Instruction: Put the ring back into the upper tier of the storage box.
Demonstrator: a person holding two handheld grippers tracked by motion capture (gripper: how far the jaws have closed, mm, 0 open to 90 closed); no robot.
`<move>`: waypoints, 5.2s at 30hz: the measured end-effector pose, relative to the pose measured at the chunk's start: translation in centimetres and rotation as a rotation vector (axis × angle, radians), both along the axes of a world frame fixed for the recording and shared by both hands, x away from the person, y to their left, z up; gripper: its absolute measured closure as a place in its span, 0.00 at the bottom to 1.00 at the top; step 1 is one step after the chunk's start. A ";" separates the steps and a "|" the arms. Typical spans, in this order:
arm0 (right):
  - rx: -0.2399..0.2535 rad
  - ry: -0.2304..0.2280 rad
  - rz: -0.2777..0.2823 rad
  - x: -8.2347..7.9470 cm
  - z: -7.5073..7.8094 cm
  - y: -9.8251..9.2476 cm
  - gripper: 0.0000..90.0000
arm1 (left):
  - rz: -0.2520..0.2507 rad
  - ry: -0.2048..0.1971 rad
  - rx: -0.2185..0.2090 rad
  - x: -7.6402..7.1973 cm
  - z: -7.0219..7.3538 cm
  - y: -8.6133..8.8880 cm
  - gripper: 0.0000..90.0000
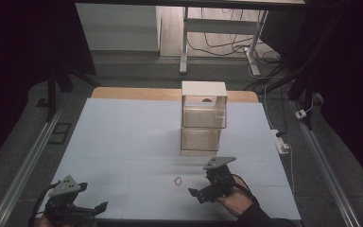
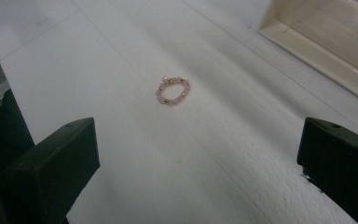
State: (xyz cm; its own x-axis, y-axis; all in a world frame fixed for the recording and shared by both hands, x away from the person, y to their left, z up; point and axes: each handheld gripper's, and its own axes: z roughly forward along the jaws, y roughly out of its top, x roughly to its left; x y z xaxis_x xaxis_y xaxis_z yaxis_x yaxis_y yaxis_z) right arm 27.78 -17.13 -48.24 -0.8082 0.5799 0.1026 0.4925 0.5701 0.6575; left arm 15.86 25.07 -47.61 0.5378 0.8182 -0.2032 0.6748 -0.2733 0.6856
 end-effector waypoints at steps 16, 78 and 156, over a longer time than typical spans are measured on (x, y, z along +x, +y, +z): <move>-0.074 0.016 0.093 1.6 -2.1 4.3 0.00 | -0.002 0.003 -0.001 0.0 0.0 0.0 0.01; -0.038 -0.027 0.153 3.3 1.6 4.8 0.98 | -0.008 0.011 -0.002 0.1 -0.1 0.0 0.03; 0.193 -0.219 0.045 8.2 17.4 2.0 0.98 | -0.015 0.026 -0.012 0.2 -0.1 0.1 0.03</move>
